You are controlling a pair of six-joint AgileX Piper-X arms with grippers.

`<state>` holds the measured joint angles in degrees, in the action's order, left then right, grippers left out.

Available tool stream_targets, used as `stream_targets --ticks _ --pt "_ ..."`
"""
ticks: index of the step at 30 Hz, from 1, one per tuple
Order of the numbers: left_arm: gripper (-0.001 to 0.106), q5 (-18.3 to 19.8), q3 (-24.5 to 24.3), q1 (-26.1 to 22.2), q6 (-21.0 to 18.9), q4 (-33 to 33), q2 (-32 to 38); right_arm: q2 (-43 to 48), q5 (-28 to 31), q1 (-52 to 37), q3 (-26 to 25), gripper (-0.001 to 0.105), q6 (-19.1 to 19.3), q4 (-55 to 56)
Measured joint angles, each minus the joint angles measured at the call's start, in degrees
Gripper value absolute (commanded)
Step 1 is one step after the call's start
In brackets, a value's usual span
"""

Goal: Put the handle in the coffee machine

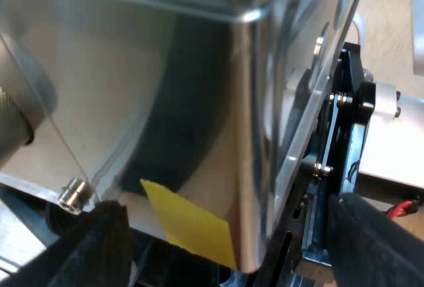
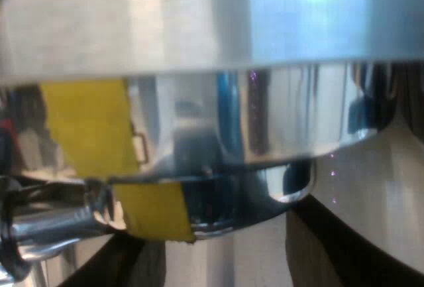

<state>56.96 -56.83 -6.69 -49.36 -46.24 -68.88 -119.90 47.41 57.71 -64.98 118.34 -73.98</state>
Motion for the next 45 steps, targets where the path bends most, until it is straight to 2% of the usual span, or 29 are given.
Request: stream_targets --ticks 4,10,12,15,16,17,18,19,21,22,26,35,41,45 --pt "0.065 0.1 -0.3 -1.7 0.0 0.0 0.2 0.0 -0.1 0.0 0.0 0.044 0.1 -0.3" --pt "0.065 2.8 -2.7 -7.2 0.0 0.5 0.2 0.0 -0.1 0.0 0.0 0.044 0.2 -0.3" --pt "0.062 2.7 -2.7 -7.6 0.0 1.2 0.2 0.0 -0.1 0.0 0.0 0.044 0.2 -0.3" --pt "0.041 -0.3 -2.7 -7.6 0.0 3.1 0.2 0.0 -0.1 0.0 0.0 0.044 0.2 -0.3" --pt "0.031 -0.8 -2.7 -7.6 0.0 3.4 0.2 0.0 -0.1 0.0 0.0 0.044 0.3 -0.3" --pt "0.014 -1.8 -2.7 -7.6 0.0 4.0 0.2 0.0 -0.1 0.0 0.0 0.044 0.2 -0.3" --pt "0.01 -2.4 -2.7 -7.6 0.0 4.4 0.2 0.0 -0.1 0.0 0.0 0.044 0.2 -0.3" --pt "0.0 -3.8 -2.7 -7.6 0.0 4.6 0.2 0.0 -0.1 0.1 0.0 0.044 0.2 -0.3" --pt "0.0 -6.0 -2.7 -7.6 0.0 5.0 0.0 0.0 -0.1 0.1 0.0 0.044 0.2 -0.3" --pt "0.0 -8.9 -2.7 -7.6 0.0 5.4 -0.4 0.0 -0.1 0.1 0.0 0.044 0.2 -0.3" --pt "0.0 -14.7 -2.7 -7.6 0.0 5.6 -3.6 0.0 -0.1 0.1 0.0 0.044 0.2 -0.3" --pt "0.0 -17.3 -2.7 -7.6 0.0 1.8 -8.3 0.0 -0.1 0.1 0.0 0.044 0.2 -0.3" --pt "0.0 -17.5 -2.7 -7.0 0.4 -1.6 -8.4 0.0 -0.1 0.1 0.0 0.044 0.2 -0.3" --pt "0.0 -17.6 -2.7 -5.2 2.0 -4.6 -8.4 0.0 -0.1 0.1 0.0 0.044 0.2 -0.3"
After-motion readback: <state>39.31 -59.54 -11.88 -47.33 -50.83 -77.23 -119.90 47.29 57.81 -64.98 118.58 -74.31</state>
